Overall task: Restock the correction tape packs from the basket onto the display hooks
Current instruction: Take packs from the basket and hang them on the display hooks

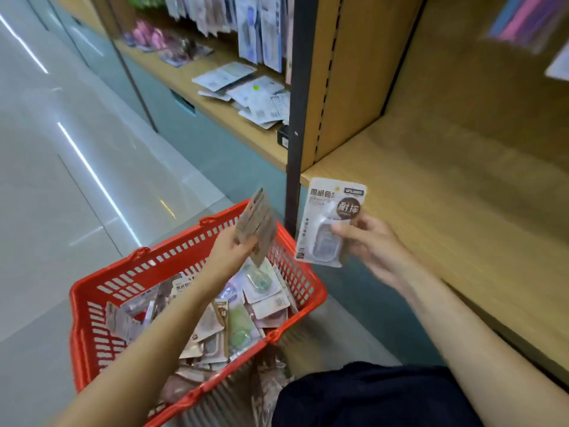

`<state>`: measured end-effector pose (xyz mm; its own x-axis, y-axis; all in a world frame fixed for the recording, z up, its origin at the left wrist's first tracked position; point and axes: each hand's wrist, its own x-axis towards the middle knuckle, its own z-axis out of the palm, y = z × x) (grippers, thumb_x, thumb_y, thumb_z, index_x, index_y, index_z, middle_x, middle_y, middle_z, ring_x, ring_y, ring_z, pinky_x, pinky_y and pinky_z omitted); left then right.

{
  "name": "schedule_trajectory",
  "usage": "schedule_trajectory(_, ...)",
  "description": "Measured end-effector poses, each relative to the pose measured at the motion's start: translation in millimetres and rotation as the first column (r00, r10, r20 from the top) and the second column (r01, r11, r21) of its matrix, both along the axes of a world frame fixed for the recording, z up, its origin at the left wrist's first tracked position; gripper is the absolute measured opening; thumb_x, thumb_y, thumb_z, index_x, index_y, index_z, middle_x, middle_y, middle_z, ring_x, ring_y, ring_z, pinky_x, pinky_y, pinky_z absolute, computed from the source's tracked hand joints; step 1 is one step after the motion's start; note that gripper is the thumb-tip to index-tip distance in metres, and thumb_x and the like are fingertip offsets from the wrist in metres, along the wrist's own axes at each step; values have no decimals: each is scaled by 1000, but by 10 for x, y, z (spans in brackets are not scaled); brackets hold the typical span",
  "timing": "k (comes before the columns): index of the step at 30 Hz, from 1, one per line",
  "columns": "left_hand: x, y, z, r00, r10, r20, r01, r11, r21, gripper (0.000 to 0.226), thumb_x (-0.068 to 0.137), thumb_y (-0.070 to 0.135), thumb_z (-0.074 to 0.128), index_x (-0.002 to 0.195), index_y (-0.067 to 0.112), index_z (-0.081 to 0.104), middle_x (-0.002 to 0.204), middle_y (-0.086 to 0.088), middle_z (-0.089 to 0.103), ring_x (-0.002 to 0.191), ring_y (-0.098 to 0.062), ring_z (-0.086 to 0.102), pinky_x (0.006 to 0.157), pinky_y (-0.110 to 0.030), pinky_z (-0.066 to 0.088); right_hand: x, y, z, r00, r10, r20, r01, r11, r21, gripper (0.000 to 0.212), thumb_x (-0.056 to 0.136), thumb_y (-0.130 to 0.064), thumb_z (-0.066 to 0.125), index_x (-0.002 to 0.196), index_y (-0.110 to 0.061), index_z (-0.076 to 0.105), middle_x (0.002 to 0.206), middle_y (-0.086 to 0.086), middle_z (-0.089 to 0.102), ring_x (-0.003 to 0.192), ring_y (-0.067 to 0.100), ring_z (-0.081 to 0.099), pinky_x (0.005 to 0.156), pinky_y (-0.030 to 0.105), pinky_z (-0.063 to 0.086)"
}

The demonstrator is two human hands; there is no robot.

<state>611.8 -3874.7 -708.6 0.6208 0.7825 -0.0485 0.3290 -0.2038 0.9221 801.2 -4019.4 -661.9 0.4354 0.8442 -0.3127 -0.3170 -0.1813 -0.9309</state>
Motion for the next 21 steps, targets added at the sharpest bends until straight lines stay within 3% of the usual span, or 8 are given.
schedule_trajectory(3, 315, -338, 759, 960, -158, 233, 202, 962, -182, 14, 81, 14, 58, 73, 20, 68, 76, 9, 69, 70, -1, 63, 67, -23, 47, -119, -202, 505, 988, 11, -155, 13, 988, 156, 39, 66, -11, 74, 102, -7, 60, 98, 7, 70, 87, 17, 66, 83, 30, 52)
schedule_trajectory(5, 503, -560, 1175, 879, -326, 349, 411, 888, -205, 10, 75, 27, 64, 79, 18, 65, 84, 6, 68, 78, -10, 61, 71, -27, 44, -114, -365, 869, 991, -46, -123, 71, 974, 214, 36, 74, -11, 65, 109, -4, 60, 104, 10, 67, 90, 20, 63, 86, 33, 49)
schedule_trajectory(7, 610, -708, 1566, 778, -460, 428, 582, 784, -215, 45, 69, 49, 71, 94, 14, 57, 97, -1, 63, 88, -16, 58, 74, -27, 45, -45, -582, 1224, 983, -109, -147, 148, 946, 287, 42, 80, -11, 56, 120, -1, 56, 109, 14, 65, 89, 21, 63, 78, 31, 54)
schedule_trajectory(9, 690, -875, 1964, 699, -511, 500, 671, 710, -212, 44, 70, 53, 73, 97, 21, 59, 104, 1, 64, 90, -14, 60, 75, -25, 49, 46, -886, 1593, 980, -144, -137, 183, 919, 349, 39, 84, -10, 52, 122, -4, 56, 109, 12, 66, 86, 19, 66, 72, 27, 56)
schedule_trajectory(11, 779, -960, 2168, 684, -544, 486, 668, 734, -119, 37, 79, 33, 70, 112, 26, 56, 112, -5, 66, 95, -18, 62, 79, -29, 50, 76, -1025, 1834, 987, -138, -79, 158, 909, 385, 37, 88, -8, 50, 124, -4, 56, 111, 12, 65, 89, 20, 65, 75, 28, 55)
schedule_trajectory(14, 934, -1160, 2595, 744, -493, 451, 547, 837, 12, 59, 76, 21, 74, 126, 31, 44, 105, -9, 71, 95, -23, 68, 81, -40, 53, 86, -1256, 2233, 961, -242, 130, 173, 901, 398, 32, 91, -4, 50, 122, -5, 57, 113, 12, 66, 93, 23, 66, 72, 29, 57)
schedule_trajectory(17, 1026, -1287, 3023, 765, -402, 503, 415, 905, 93, 54, 83, 18, 68, 127, 33, 42, 97, -1, 73, 85, -14, 71, 63, -24, 54, 149, -1496, 2537, 827, -470, 308, 303, 835, 460, 28, 90, -6, 56, 117, -13, 58, 115, 3, 68, 102, 16, 66, 83, 29, 55)
schedule_trajectory(21, 1149, -1381, 3371, 770, -321, 551, 307, 944, 122, 29, 88, 14, 61, 114, 25, 56, 91, 1, 73, 73, -9, 71, 49, -15, 50, 295, -1866, 2790, 742, -629, 233, 445, 722, 530, 21, 89, -11, 58, 110, -15, 60, 103, 0, 72, 92, 14, 69, 74, 26, 57)
